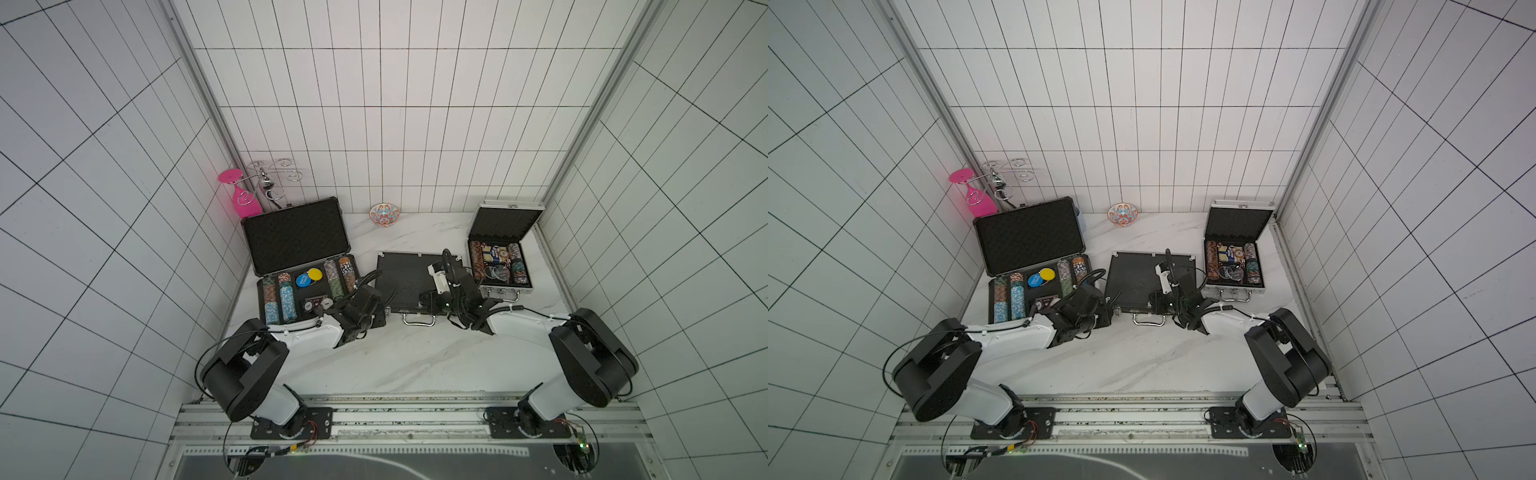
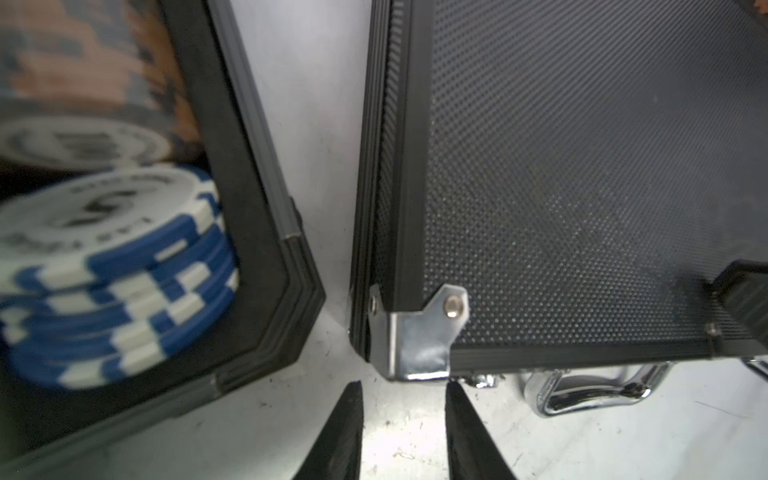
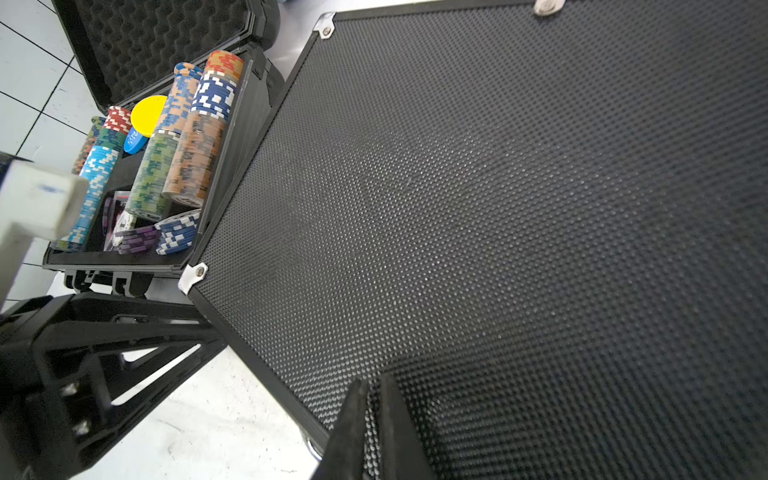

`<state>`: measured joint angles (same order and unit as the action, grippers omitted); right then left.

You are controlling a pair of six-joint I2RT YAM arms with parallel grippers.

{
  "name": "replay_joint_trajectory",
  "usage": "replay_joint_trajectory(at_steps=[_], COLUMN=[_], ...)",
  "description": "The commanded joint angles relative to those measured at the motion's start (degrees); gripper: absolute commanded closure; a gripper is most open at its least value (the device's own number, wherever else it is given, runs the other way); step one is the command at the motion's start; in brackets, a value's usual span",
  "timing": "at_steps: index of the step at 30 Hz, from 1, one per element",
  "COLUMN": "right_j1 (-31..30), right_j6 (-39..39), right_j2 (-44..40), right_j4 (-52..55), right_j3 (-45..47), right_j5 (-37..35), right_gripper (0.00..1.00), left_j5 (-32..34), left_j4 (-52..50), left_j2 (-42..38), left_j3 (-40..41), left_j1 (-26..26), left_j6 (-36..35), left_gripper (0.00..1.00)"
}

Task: Close the poker set cases
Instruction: Fasten the fastener on the poker set case.

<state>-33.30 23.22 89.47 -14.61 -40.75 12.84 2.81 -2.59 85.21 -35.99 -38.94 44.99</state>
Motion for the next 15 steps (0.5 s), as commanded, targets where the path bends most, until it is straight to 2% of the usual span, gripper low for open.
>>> replay_joint_trajectory(at_steps=[1,3,5,11,15], right_j1=[1.80,1.78,1.77,1.75,1.75], right_j6=[-0.85,-0.73,-0.72,-0.46,-0.29], right_j2=[4.92,4.74,4.66,4.85,5.18], right_j4=[13.93,13.91,13.99,13.76,13.48], right_j3=[2.35,2.27,2.15,2.24,2.28], right_j5=[-4.58,-4.49,-4.49,-4.32,-4.16], right_gripper=[0.87,0.87,0.87,0.88,0.88], left_j5=[-6.20,-6.91,-6.65,-5.50,-5.89], left_j4=[10.13,13.77,14.99,15.45,17.74], left_j2=[0.33,-0.10,-0.26,1.82,3.55], left_j3=[2.81,5.08,5.78,4.92,5.62], left_j1=[0.21,0.46,0.55,0.73,0.80], left_j6=[8.73,12.25,13.09,11.33,11.81], left_gripper=[0.60,0.60,0.65,0.91,0.98])
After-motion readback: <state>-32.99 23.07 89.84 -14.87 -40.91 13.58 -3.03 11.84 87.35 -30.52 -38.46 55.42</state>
